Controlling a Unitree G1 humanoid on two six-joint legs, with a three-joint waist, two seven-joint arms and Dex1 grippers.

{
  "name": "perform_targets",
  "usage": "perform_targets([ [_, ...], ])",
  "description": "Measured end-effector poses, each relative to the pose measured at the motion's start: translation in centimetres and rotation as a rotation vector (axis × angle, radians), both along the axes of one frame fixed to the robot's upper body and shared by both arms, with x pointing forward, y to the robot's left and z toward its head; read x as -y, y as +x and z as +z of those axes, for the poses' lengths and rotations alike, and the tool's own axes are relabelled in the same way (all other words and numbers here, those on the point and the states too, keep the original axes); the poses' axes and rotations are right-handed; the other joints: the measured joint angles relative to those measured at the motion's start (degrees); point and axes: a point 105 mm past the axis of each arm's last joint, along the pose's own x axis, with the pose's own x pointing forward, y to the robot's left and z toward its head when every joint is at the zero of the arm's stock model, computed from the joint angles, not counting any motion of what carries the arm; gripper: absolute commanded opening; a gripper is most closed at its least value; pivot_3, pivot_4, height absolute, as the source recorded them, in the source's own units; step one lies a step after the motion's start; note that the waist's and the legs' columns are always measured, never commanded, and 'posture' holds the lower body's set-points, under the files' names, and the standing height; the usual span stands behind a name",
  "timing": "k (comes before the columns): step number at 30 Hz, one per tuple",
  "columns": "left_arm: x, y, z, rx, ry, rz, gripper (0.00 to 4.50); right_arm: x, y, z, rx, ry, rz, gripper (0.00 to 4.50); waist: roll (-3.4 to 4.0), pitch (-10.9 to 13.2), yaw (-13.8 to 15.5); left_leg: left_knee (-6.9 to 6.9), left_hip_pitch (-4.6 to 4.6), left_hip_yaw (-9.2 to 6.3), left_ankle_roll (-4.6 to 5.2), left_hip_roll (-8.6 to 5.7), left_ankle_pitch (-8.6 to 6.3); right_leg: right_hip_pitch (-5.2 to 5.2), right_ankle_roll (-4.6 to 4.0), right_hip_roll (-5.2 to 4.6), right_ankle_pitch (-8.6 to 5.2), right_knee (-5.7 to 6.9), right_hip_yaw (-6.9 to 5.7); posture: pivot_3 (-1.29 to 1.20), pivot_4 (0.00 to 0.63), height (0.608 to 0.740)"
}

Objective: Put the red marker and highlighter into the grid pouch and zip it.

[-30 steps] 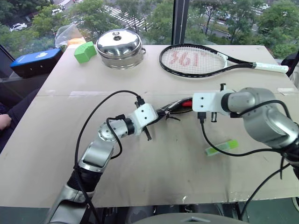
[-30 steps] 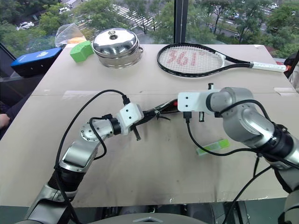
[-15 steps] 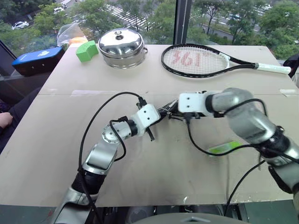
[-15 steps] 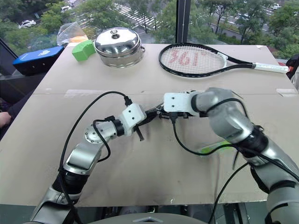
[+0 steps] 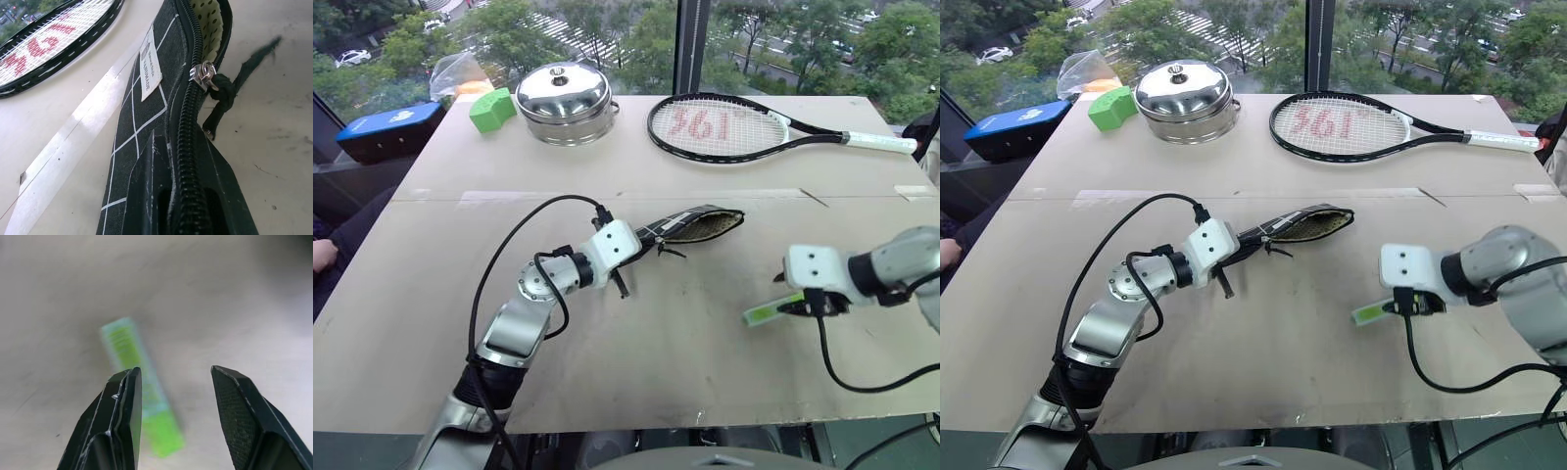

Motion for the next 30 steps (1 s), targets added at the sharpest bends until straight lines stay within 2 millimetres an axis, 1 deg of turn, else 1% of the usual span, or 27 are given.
perform_targets([
  [5,-0.3,-0.5,-0.4,-0.014,0.003,0.003,0.00,1.3,0.6,-2.5,-0.012,-0.110,0.030,2.22,-0.03,0.0,0.0,0.01,0.00,0.05,-0.05,-0.02,0.03,0.00,0.01,0.00,-0.01,-0.03,0.05,0.00,0.150,0.740],
  [7,-0.3,-0.7,-0.3,-0.009,0.005,0.002,0.00,1.3,0.9,-2.5,0.000,-0.129,0.059,2.22,-0.07,0.0,0.1,0.01,0.02,0.04,-0.05,-0.01,0.03,0.01,0.02,0.02,-0.01,-0.04,0.05,0.00,0.150,0.740],
  [8,-0.3,-0.7,-0.2,-0.007,0.004,0.003,0.00,1.3,1.0,-2.6,-0.001,-0.137,0.071,1.84,-0.13,0.0,0.1,0.01,0.02,0.03,-0.05,-0.01,0.03,0.01,0.02,0.02,-0.01,-0.04,0.04,0.00,0.150,0.740],
  [10,-0.3,-0.8,-0.2,-0.005,0.004,0.003,0.00,1.4,1.0,-2.8,-0.014,-0.140,0.074,1.24,-0.19,-0.1,0.1,0.02,0.03,0.03,-0.05,-0.01,0.03,0.03,0.02,0.01,-0.01,-0.04,0.04,0.00,0.150,0.740],
  [11,-0.3,-0.8,-0.2,-0.007,0.004,0.004,0.00,1.4,0.9,-2.9,-0.022,-0.141,0.078,0.79,-0.24,-0.1,0.0,0.03,0.06,0.04,-0.04,0.00,0.03,0.07,0.01,0.00,-0.01,-0.04,0.04,0.00,0.150,0.740],
  [14,-0.4,-0.9,-0.5,-0.016,0.004,0.008,0.00,1.2,1.1,-2.8,-0.033,-0.114,0.048,0.78,-0.38,-0.2,0.0,0.09,0.07,0.03,-0.01,0.01,0.01,0.07,0.04,-0.01,-0.04,-0.03,0.05,0.00,0.150,0.740],
  [17,-0.3,-0.9,-0.4,-0.014,0.002,0.005,0.00,0.7,1.3,-1.8,-0.004,-0.065,0.002,0.78,-0.23,-0.1,0.1,0.07,0.02,0.02,-0.03,0.01,0.02,0.01,-0.02,-0.04,0.01,0.03,0.05,0.00,0.150,0.740],
  [20,-0.2,-0.9,-0.4,-0.011,0.000,0.004,0.00,-1.1,1.7,0.7,0.081,0.018,-0.021,0.78,-0.22,-0.1,0.1,0.04,-0.02,-0.06,-0.06,0.03,0.03,-0.01,-0.03,-0.01,0.01,0.05,-0.01,0.00,0.150,0.740],
  [21,-0.2,-0.9,-0.3,-0.010,-0.001,0.004,0.00,-1.4,1.9,1.1,0.097,0.028,-0.023,0.78,-0.21,-0.1,0.1,0.04,-0.02,-0.06,-0.06,0.03,0.03,-0.01,-0.03,-0.01,0.01,0.05,-0.01,0.00,0.150,0.740],
  [22,0.0,-0.9,-0.3,-0.009,-0.004,-0.001,0.00,-2.3,2.2,2.5,0.152,0.053,-0.027,0.78,-0.20,-0.1,0.1,0.03,-0.03,-0.05,-0.06,0.02,0.03,-0.01,-0.03,-0.02,0.01,0.04,-0.02,0.00,0.150,0.740],
  [24,0.3,-0.9,-0.2,-0.006,-0.002,-0.012,0.00,-3.3,3.1,4.4,0.250,0.062,-0.041,0.78,-0.20,0.0,0.1,0.04,-0.05,-0.05,-0.06,0.00,0.03,-0.02,-0.03,-0.04,0.01,0.02,-0.04,0.00,0.150,0.740],
  [25,0.4,-0.9,-0.2,-0.002,-0.002,-0.016,0.00,-3.5,3.6,4.9,0.282,0.054,-0.048,0.78,-0.20,0.0,0.1,0.04,-0.04,-0.03,-0.05,-0.01,0.03,-0.02,-0.03,-0.05,0.01,0.02,-0.03,0.00,0.150,0.740],
  [27,0.7,-0.9,-0.1,0.006,0.004,-0.028,0.00,-4.1,4.7,5.5,0.340,0.024,-0.059,0.78,-0.20,0.0,0.2,0.04,-0.06,-0.04,-0.03,-0.03,0.01,-0.01,-0.05,-0.08,-0.01,-0.03,-0.05,0.00,0.150,0.740],
  [29,0.8,-0.9,0.0,0.012,0.005,-0.033,0.00,-4.3,5.2,5.4,0.348,0.004,-0.066,0.78,-0.20,0.0,0.2,0.05,-0.08,-0.05,-0.03,-0.05,0.01,-0.01,-0.05,-0.08,-0.01,-0.05,-0.06,0.00,0.150,0.740],
  [30,1.1,-0.9,0.1,0.018,0.005,-0.038,0.00,-4.4,6.0,5.0,0.355,-0.036,-0.072,0.78,-0.19,0.0,0.1,0.05,-0.08,-0.02,-0.04,-0.05,0.02,-0.02,-0.03,-0.07,0.00,-0.04,-0.03,0.00,0.150,0.740],
])
